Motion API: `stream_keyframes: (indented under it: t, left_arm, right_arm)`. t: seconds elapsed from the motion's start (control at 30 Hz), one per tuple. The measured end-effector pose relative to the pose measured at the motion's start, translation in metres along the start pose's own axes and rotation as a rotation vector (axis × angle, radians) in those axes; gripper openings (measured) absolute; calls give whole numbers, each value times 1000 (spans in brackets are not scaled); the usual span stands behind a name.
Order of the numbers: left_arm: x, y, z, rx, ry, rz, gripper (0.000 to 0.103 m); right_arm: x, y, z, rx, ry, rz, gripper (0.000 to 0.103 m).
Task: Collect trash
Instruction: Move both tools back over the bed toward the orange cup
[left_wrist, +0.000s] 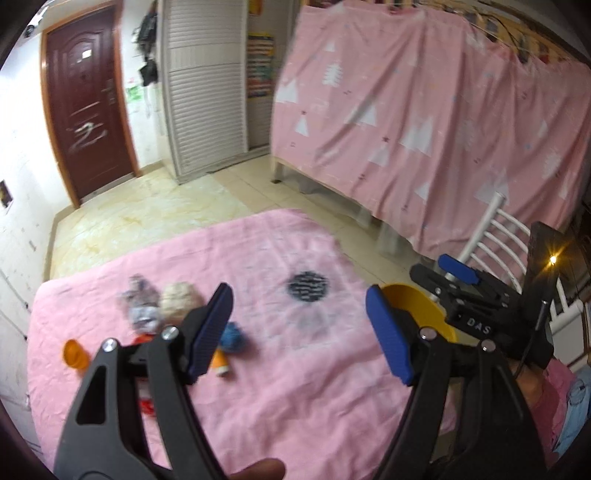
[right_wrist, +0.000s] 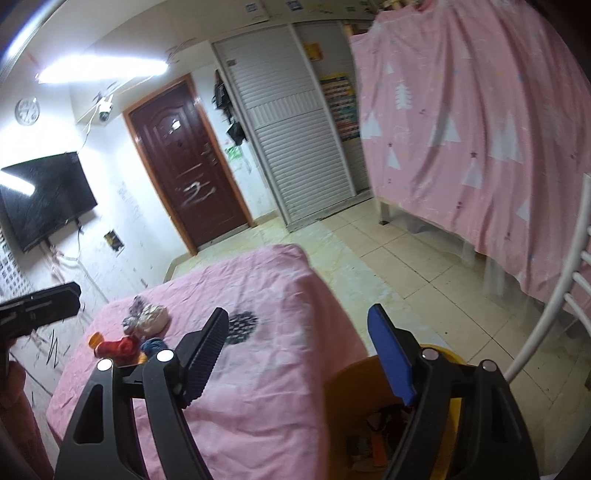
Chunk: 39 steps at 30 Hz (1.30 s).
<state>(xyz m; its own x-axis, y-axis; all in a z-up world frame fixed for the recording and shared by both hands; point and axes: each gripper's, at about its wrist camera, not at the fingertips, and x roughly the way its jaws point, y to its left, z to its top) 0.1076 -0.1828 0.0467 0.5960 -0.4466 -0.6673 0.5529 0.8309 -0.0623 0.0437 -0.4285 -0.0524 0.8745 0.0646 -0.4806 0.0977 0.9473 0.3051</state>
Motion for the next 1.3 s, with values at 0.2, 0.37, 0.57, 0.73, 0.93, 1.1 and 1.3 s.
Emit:
stream_keyframes:
  t: [0.2,0.37,0.57,0.73,0.93,1.1,1.3]
  left_arm:
    - [-10,50,-3,-68,-15,59,74]
    - [-17,90,-9,-125,-18,99,74]
    - [-19,134,-18,-177,-13,155,74]
    - [-18,168,-31,-219,8,192,74]
    - [-11,208,-52,-267,48,249,74]
    - [0,233,-68,-309,88,286,74]
    - [16,254,-78,-342,127,307,74]
  right_arm:
    - [26,44,4,-71,45,40,71]
    - [49,79,6,-127,85,69,71]
    - [73,119,5,-192,130,106,71]
    - [92,145,3,-237,165,128,71]
    - [110,166,1,-278,199,142,71]
    - [123,180,-1,-300,219,147,71]
    - [140,196,-4,-327,248,151,72]
